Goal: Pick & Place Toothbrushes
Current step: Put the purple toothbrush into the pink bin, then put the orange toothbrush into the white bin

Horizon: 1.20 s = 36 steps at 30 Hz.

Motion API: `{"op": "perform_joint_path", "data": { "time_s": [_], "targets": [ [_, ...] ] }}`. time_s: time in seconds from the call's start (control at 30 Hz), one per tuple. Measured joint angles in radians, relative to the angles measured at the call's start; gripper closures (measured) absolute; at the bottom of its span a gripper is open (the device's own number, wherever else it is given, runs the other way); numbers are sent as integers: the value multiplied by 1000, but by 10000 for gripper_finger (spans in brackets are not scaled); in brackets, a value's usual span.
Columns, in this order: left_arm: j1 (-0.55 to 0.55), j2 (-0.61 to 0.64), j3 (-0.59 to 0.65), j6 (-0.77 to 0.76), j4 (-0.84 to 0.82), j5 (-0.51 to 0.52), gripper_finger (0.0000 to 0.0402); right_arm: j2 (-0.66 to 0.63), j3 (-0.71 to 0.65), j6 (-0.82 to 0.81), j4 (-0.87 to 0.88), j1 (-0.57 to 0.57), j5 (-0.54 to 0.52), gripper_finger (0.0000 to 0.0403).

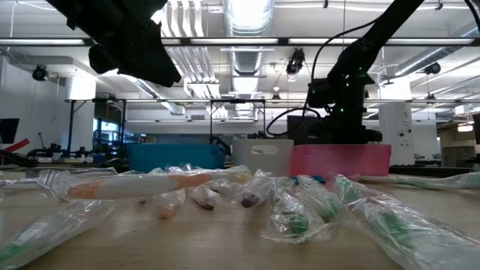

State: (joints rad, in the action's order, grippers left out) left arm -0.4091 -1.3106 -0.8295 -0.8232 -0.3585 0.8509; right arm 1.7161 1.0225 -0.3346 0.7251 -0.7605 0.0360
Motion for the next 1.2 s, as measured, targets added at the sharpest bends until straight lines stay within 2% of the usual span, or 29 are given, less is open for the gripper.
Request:
{"op": "perform_joint_path", "data": {
  "time_s": [0.2, 0.47, 0.67, 0.97, 1.2],
  "targets": [
    [0, 0, 0, 0, 0, 0, 259, 0, 7, 1, 0, 0, 3, 324],
    [0, 0, 0, 0, 0, 0, 259, 0, 65, 5, 19, 0, 132, 262],
    [0, 0, 0, 0, 0, 0, 259, -1, 151, 25, 109, 0, 146, 233],
    [0, 0, 0, 0, -1, 0, 259, -2, 302, 47, 218, 1, 148, 215],
    [0, 0, 0, 1, -1, 0, 259, -3, 414, 50, 289, 12, 148, 236]
  ]
}}
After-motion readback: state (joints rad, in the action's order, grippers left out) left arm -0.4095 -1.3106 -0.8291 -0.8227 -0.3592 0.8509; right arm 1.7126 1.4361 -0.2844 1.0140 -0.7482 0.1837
